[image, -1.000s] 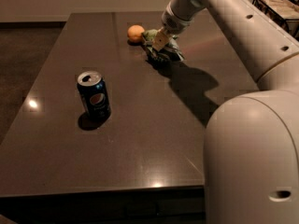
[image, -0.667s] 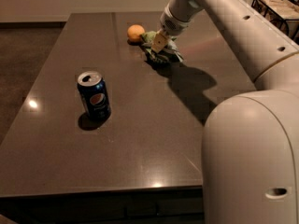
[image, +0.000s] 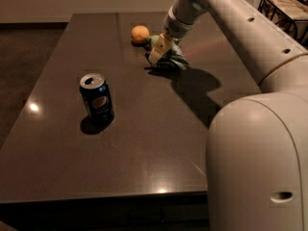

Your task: Move green jalapeno chip bag near orange

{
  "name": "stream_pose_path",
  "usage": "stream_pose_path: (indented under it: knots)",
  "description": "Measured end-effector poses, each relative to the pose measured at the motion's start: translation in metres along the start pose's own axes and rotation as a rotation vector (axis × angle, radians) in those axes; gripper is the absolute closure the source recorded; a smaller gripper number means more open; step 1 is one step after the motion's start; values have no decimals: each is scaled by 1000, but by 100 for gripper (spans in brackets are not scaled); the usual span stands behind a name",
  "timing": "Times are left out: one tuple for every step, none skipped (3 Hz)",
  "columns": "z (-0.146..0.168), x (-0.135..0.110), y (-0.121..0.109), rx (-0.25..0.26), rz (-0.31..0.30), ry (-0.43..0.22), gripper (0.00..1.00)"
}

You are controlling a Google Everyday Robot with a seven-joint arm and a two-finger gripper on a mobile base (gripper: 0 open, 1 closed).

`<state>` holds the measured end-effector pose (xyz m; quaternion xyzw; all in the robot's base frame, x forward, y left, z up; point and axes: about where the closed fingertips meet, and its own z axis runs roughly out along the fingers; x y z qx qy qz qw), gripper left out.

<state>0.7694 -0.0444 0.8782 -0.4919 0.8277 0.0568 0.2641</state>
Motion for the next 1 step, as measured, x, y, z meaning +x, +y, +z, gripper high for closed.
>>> stream_pose_path:
  knots:
    - [0, 0, 0, 0, 0, 0, 0]
